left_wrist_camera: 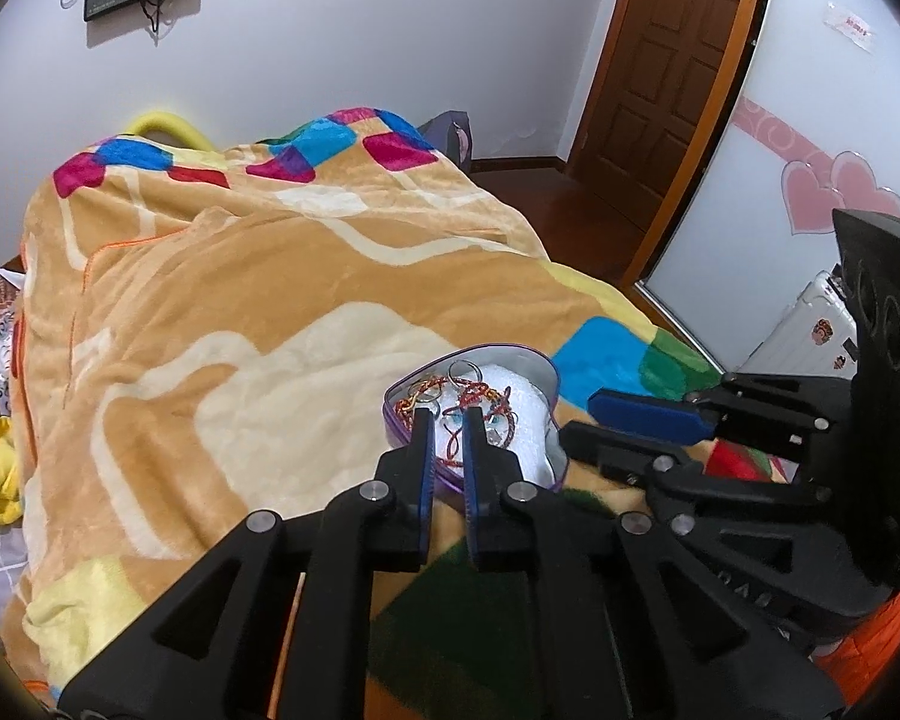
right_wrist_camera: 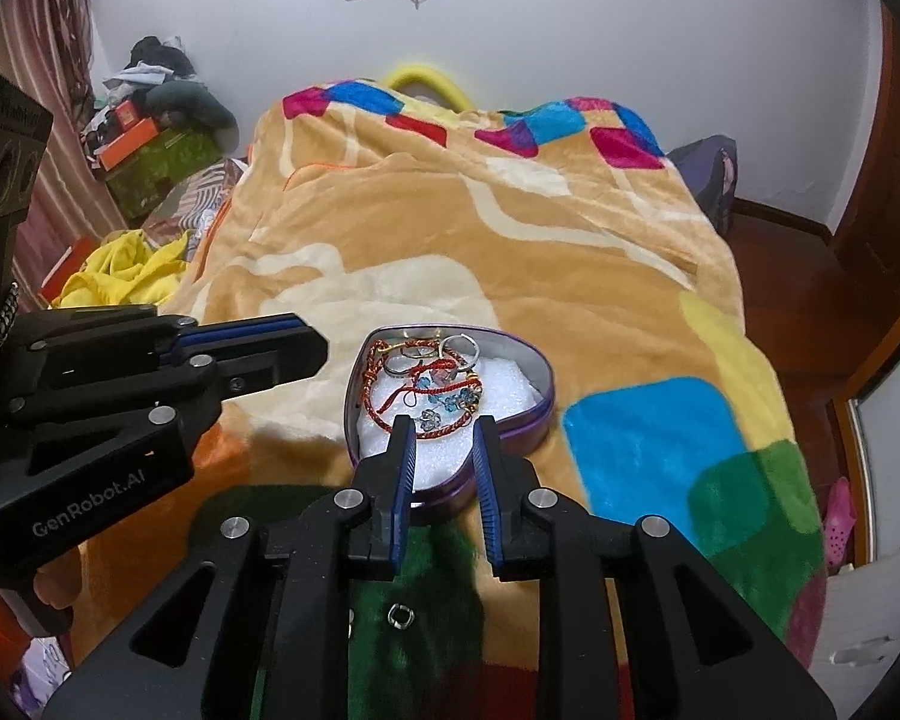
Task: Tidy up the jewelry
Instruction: 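Open both tools over the tin and pull back toward the remaining rings, then close the left tool on the gold ring while the right tool closes on the silver ring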
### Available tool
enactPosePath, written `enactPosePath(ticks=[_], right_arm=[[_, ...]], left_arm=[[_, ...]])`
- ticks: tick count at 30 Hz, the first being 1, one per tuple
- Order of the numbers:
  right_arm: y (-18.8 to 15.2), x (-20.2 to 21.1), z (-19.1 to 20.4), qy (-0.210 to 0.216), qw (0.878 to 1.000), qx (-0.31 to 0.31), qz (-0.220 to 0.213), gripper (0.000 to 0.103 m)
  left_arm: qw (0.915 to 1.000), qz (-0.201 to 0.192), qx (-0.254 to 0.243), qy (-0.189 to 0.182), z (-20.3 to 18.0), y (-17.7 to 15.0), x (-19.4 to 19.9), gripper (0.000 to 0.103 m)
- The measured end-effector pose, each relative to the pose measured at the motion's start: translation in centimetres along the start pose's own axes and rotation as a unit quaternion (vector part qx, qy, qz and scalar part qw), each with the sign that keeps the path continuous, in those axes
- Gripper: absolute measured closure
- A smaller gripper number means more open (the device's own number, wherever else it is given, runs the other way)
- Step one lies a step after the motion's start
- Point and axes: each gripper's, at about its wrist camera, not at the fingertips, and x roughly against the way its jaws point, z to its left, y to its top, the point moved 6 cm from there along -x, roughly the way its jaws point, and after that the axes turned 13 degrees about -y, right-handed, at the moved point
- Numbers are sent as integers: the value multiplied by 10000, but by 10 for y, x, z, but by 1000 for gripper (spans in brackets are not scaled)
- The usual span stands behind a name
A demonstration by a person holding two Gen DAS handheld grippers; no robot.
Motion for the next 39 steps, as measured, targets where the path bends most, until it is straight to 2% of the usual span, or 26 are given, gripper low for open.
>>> enactPosePath(ticks=[6,7,9,11,14,18,29,39], right_arm=[[0,24,-4,-122,9998,-59,-171,83],[0,27,-4,-143,9997,-66,-202,81],[0,37,-5,-174,9994,-97,-290,75],[0,46,-5,-212,9989,-131,-394,70],[-2,59,-4,-257,9982,-159,-511,69],[-7,71,-4,-321,9974,-199,-608,69],[-30,76,-4,-438,9975,-283,-485,67],[-58,64,-13,-416,9977,-495,-184,67]], left_arm=[[9999,-121,-78,61,-11,-4,23,86],[9998,-139,-90,70,-12,-4,26,84],[9997,-183,-103,99,-16,-6,33,74],[9996,-227,-121,129,-20,-8,39,72],[9995,-252,-141,148,-24,-12,48,70],[9991,-315,-159,218,-29,-20,60,63],[9999,-40,-51,133,-37,-53,54,62],[9984,572,-21,-22,-44,-90,13,62]])
